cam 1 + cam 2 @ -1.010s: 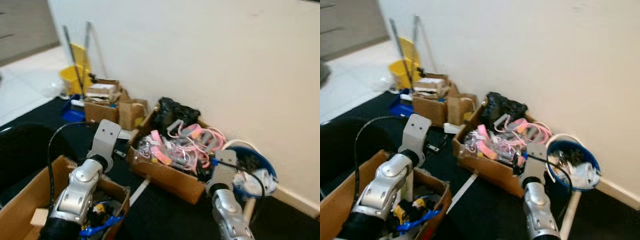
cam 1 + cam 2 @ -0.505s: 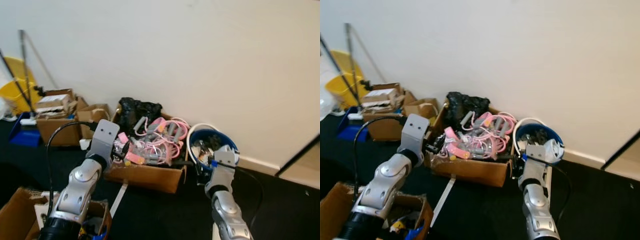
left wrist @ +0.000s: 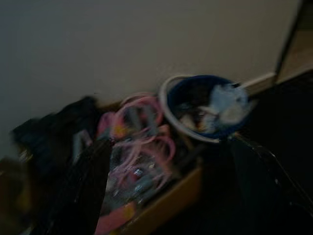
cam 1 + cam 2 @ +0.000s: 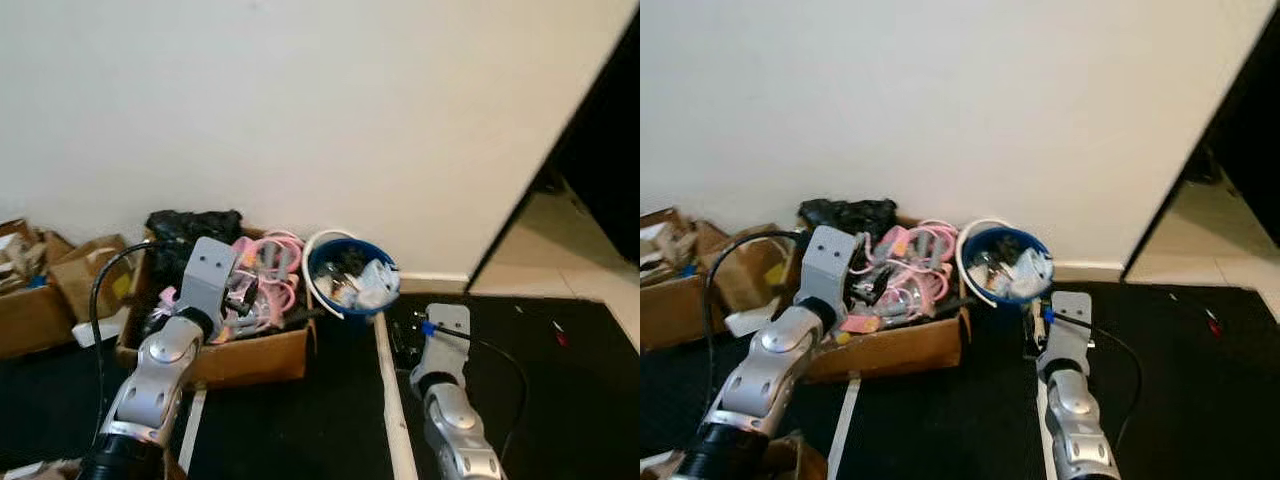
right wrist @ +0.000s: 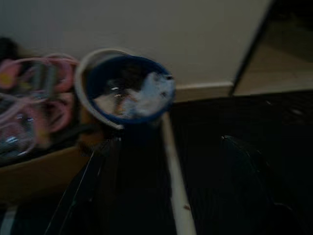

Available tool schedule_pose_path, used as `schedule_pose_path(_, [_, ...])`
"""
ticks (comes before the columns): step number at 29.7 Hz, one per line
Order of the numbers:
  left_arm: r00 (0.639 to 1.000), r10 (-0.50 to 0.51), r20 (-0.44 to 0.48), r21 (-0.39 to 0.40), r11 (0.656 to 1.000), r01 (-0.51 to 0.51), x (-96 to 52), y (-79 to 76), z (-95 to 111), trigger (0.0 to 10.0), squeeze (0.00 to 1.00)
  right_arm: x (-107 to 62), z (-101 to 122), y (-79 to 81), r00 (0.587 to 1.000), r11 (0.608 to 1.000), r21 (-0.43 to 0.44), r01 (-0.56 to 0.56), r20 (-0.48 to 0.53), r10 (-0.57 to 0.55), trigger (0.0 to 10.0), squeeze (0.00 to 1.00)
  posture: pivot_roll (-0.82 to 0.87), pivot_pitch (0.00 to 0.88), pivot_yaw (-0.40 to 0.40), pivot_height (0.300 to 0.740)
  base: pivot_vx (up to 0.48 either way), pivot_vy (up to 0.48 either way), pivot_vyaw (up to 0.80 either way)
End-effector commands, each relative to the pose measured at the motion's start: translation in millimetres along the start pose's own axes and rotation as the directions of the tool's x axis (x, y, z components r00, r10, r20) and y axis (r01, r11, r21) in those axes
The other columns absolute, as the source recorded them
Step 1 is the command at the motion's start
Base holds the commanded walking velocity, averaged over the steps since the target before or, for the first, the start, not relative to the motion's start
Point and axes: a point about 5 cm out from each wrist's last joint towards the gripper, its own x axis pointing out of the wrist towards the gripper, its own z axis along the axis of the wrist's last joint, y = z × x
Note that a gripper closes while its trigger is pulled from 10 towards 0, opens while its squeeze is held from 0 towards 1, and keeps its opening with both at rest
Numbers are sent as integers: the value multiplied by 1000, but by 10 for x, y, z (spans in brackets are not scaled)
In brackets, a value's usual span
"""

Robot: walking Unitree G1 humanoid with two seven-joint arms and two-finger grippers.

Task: Picking trash to rubbish bin

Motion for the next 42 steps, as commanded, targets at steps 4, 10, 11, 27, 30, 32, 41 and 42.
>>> schedule_pose_path(4, [1000,-4,-6,1,1000,4,-11,-24,-28,10000,0,-23,-31,-26,1000,1000,-2,11,-16,-11,10000,0,16,118,35,740,0,0,-800])
schedule_pose_path(10, [1000,4,-5,-3,1000,-4,-12,-15,-31,10000,0,-28,-32,-29,1000,1000,-5,13,-19,-14,10000,0,15,120,35,740,0,0,-800])
schedule_pose_path(11, [1000,5,-4,-3,1000,-5,-12,-14,-31,10000,0,-28,-32,-30,1000,1000,-5,14,-19,-14,10000,0,15,120,35,740,0,0,-800])
schedule_pose_path(27, [1000,13,-4,-8,1000,-13,-17,-14,-38,10000,0,-37,-37,-47,1000,1000,-16,14,-25,-14,10000,0,15,126,31,740,0,0,-800])
schedule_pose_path(30, [1000,18,3,-13,1000,-18,-16,-5,-30,10000,0,-31,-32,-48,1000,1000,-15,15,-24,-15,10000,0,15,127,32,740,0,0,-800])
schedule_pose_path(32, [1000,21,7,-17,1000,-21,-13,-1,-21,10000,0,-30,-33,-48,1000,1000,-15,15,-24,-16,10000,0,15,127,32,740,0,0,-800])
schedule_pose_path(41, [997,66,-25,-40,997,-67,4,44,-43,10000,0,-43,-38,-65,999,1000,-16,22,-25,-22,10000,0,11,129,32,740,0,0,-800])
schedule_pose_path(42, [998,68,-20,-42,997,-68,5,48,-34,10000,0,-43,-38,-71,999,1000,-17,24,-26,-24,10000,0,10,134,30,740,0,0,-800])
